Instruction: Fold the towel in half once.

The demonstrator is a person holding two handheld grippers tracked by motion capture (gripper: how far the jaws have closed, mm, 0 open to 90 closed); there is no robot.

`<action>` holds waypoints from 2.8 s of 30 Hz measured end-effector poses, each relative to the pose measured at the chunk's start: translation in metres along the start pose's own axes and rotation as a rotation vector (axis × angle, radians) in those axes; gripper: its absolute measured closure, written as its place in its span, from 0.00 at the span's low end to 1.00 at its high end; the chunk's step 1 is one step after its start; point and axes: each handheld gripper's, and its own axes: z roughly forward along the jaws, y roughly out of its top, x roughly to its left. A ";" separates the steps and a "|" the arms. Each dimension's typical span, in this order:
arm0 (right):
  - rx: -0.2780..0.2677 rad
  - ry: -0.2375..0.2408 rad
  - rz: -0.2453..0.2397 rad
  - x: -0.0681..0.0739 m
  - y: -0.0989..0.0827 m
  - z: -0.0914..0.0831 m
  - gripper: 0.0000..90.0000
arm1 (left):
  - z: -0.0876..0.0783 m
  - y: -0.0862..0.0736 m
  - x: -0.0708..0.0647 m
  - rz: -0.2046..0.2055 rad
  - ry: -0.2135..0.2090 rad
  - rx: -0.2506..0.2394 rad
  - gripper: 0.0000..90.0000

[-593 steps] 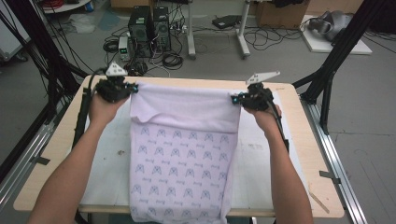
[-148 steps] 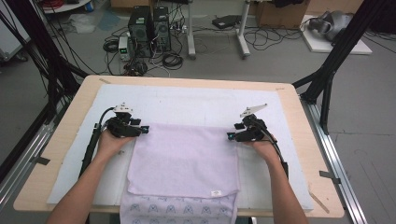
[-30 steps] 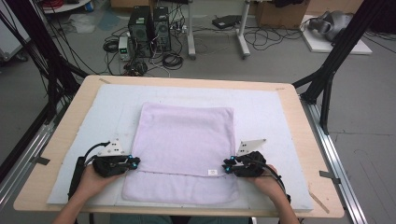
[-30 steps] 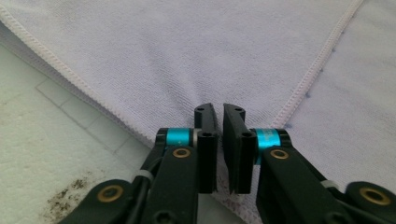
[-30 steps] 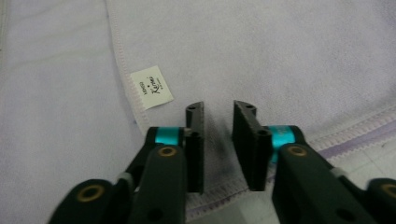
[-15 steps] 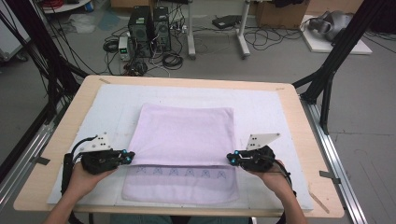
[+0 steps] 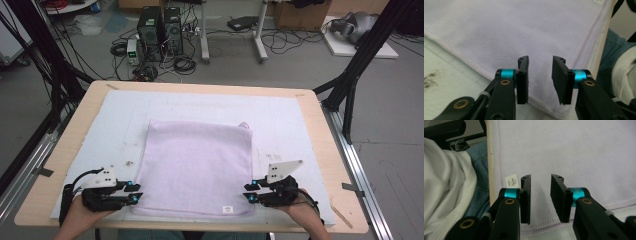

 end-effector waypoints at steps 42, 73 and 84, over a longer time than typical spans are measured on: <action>-0.025 -0.217 0.095 -0.099 0.049 0.007 0.63 | 0.027 0.068 0.090 -0.111 0.217 -0.119 0.68; 0.169 -0.125 0.106 -0.122 0.039 0.026 0.80 | 0.034 0.050 0.118 -0.109 0.156 0.069 0.92; 0.071 -0.244 0.094 -0.136 0.051 0.017 0.73 | 0.040 0.074 0.135 -0.128 0.234 -0.054 0.75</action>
